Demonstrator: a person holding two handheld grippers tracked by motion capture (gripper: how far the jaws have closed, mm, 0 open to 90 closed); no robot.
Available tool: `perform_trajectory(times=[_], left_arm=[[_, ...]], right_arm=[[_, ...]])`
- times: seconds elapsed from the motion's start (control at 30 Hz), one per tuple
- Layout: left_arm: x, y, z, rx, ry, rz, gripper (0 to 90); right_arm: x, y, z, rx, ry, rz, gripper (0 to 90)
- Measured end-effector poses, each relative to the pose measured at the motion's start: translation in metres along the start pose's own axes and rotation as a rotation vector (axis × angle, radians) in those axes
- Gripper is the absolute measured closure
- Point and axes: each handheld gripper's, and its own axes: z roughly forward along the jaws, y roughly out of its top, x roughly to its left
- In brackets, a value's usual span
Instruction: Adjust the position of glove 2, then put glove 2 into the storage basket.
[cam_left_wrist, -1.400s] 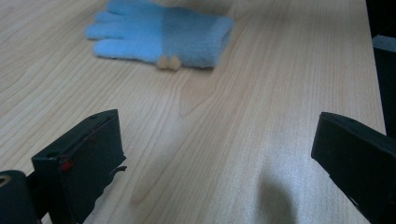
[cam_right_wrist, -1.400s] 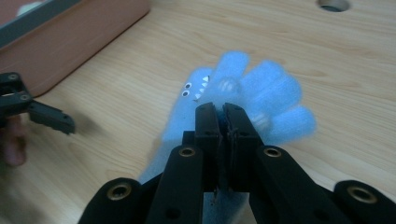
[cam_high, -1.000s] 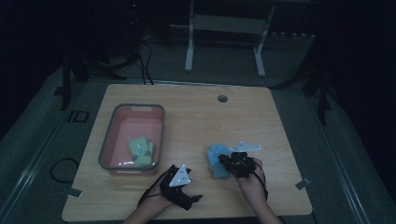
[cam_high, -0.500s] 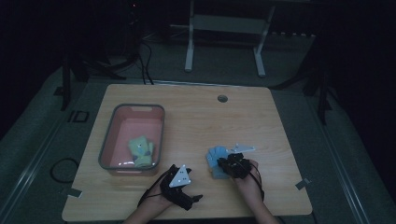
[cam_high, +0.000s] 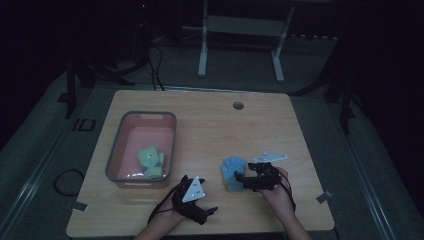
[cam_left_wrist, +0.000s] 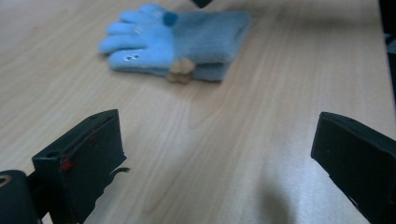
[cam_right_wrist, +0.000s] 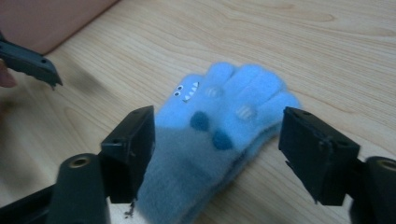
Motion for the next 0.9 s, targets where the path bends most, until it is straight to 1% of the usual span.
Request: perform_trajectory(times=[0.03, 0.1, 0.17, 0.2, 0.23, 0.3, 0.37, 0.4, 0.43, 0.47, 0.5, 0.57, 0.6, 0.63, 0.7, 0.77, 0.8, 0.87, 0.9], left_arm=[[0.0, 0.0, 0.0, -0.005, 0.002, 0.002, 2.5], [-0.001, 0.0, 0.0, -0.008, -0.008, 0.002, 2.5], [-0.001, 0.0, 0.0, -0.007, -0.03, -0.022, 2.5], [-0.001, 0.0, 0.0, -0.007, -0.03, -0.022, 2.5], [-0.001, 0.001, 0.0, -0.01, -0.071, -0.048, 2.5], [-0.002, 0.003, 0.001, 0.007, -0.076, -0.041, 2.5], [-0.002, 0.005, 0.001, 0.006, -0.094, -0.043, 2.5], [-0.002, 0.005, 0.001, 0.006, -0.094, -0.043, 2.5], [-0.003, 0.007, 0.001, 0.009, -0.086, -0.032, 2.5], [-0.003, 0.008, 0.001, 0.009, -0.071, -0.027, 2.5], [-0.003, 0.01, 0.001, 0.01, -0.067, -0.032, 2.5], [-0.001, 0.012, 0.002, 0.012, -0.067, -0.04, 2.5], [-0.001, 0.012, 0.002, 0.012, -0.067, -0.04, 2.5], [0.001, 0.014, 0.002, 0.01, -0.078, -0.034, 2.5], [0.002, 0.015, 0.002, 0.012, -0.07, -0.027, 2.5], [0.004, 0.017, 0.003, 0.013, -0.079, -0.02, 2.5], [0.004, 0.019, 0.004, 0.013, -0.079, -0.017, 2.6], [0.003, 0.022, 0.004, 0.004, -0.079, -0.005, 2.6], [0.002, 0.024, 0.005, -0.003, -0.076, -0.002, 3.6]], right_arm=[[-0.002, -0.001, -0.002, -0.007, 0.015, 0.005, 22.5], [-0.004, -0.002, -0.004, -0.011, 0.019, -0.001, 19.0], [-0.006, -0.003, -0.006, -0.027, 0.027, -0.014, 16.8], [-0.007, -0.004, -0.007, -0.029, 0.024, -0.022, 17.3], [-0.008, -0.004, -0.007, -0.025, 0.026, -0.041, 17.5], [-0.01, -0.004, -0.009, -0.025, 0.041, -0.074, 17.9], [-0.012, -0.004, -0.01, -0.026, 0.052, -0.097, 17.9], [-0.012, -0.004, -0.01, -0.026, 0.052, -0.097, 17.9], [-0.014, -0.003, -0.013, -0.048, 0.034, -0.129, 17.0], [-0.014, -0.002, -0.013, -0.043, 0.033, -0.135, 15.5], [-0.015, 0.0, -0.015, -0.043, 0.032, -0.138, 14.1], [-0.018, 0.002, -0.018, -0.06, 0.034, -0.126, 14.2], [-0.019, 0.004, -0.019, -0.058, 0.038, -0.121, 14.1], [-0.02, 0.005, -0.02, -0.063, 0.03, -0.116, 14.1], [-0.023, 0.006, -0.021, -0.065, 0.054, -0.104, 13.7], [-0.025, 0.008, -0.022, -0.074, 0.056, -0.084, 13.7], [-0.026, 0.008, -0.022, -0.073, 0.068, -0.072, 13.4], [-0.027, 0.009, -0.023, -0.081, 0.06, -0.058, 13.3], [-0.028, 0.01, -0.024, -0.084, 0.084, -0.055, 10.8]])
